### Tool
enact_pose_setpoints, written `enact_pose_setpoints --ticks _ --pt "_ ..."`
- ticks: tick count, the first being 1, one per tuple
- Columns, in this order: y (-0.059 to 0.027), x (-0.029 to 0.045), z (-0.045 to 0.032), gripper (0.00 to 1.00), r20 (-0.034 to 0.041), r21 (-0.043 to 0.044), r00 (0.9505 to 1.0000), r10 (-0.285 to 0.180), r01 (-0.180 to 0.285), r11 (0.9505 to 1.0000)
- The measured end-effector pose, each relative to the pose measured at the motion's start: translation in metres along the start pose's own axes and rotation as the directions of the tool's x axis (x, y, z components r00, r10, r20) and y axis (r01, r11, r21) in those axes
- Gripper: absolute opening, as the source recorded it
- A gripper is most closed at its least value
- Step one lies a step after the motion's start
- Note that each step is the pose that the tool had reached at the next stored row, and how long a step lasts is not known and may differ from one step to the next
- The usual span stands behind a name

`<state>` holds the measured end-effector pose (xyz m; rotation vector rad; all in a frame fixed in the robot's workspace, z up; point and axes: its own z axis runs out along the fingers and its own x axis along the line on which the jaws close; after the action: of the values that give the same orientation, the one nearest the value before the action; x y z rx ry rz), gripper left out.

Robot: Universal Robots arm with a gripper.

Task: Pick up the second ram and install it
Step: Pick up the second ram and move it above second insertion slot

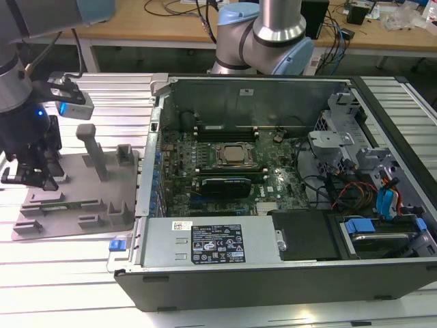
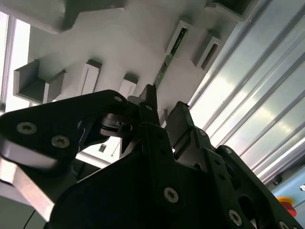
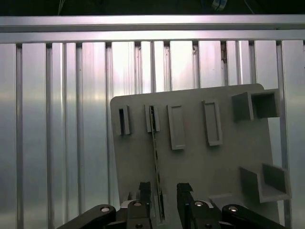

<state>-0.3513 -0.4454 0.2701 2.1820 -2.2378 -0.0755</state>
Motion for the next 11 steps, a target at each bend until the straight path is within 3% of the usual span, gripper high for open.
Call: enact_pose_setpoints --ticks 11 --pt "-0.0009 0.0035 0.0273 0.34 -0.0003 -0.0001 1.0000 -0.004 0.004 1.0000"
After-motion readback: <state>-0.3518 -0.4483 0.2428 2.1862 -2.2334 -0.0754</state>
